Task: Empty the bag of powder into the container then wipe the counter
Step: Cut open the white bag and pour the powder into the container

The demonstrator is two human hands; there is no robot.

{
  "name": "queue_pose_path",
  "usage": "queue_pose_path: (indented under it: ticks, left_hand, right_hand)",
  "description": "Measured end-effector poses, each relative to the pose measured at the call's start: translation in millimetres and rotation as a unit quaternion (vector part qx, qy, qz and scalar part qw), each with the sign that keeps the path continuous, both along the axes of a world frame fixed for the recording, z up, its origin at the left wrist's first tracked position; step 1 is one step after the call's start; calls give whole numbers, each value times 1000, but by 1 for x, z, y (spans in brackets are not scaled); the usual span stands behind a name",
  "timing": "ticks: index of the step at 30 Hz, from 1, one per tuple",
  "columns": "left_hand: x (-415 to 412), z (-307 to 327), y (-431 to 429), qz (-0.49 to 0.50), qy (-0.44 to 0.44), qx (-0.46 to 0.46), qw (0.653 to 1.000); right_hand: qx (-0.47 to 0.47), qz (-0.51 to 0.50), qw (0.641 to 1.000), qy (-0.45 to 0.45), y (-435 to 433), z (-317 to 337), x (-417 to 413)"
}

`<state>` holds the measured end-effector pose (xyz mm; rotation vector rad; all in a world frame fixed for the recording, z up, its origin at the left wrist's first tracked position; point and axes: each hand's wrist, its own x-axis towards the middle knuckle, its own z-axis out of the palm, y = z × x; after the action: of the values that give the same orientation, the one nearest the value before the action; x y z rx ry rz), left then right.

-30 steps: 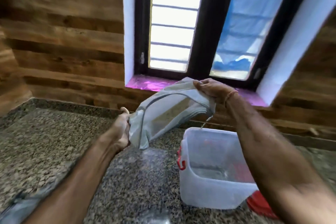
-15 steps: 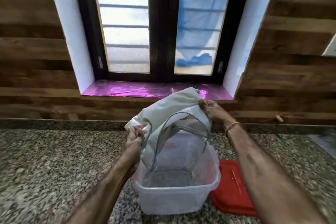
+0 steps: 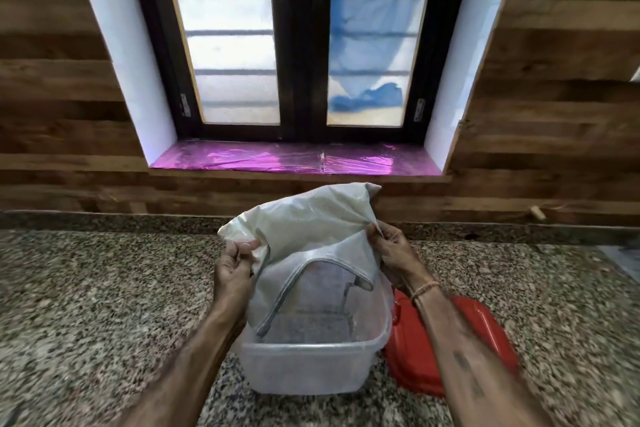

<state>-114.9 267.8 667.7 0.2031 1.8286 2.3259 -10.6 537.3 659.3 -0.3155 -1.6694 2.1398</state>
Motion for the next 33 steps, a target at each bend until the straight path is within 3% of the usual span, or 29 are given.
queue_pose_path:
  ticks: [5, 12, 18, 27, 30, 33]
  left_hand:
    - [2, -4, 1, -10, 24, 8, 1000]
    - [1, -4, -3, -38, 34, 10, 999]
    - [5, -7, -10, -64, 69, 8, 995]
    - [9, -9, -11, -50, 102, -32, 993]
    - [4, -15, -14, -42, 88, -28, 995]
    - [-5, -13, -17, -51, -13, 0, 999]
  right_hand:
    - [-16, 19, 1000, 5, -2, -3, 10]
    - [-85, 35, 996, -9, -6, 45, 12]
    - [-105, 79, 985, -113, -6, 67, -14]
    - [-88, 51, 987, -128, 0, 53, -20]
    - [-74, 39, 992, -96, -7, 47, -14]
    - [-88, 36, 994, -46, -13, 42, -5]
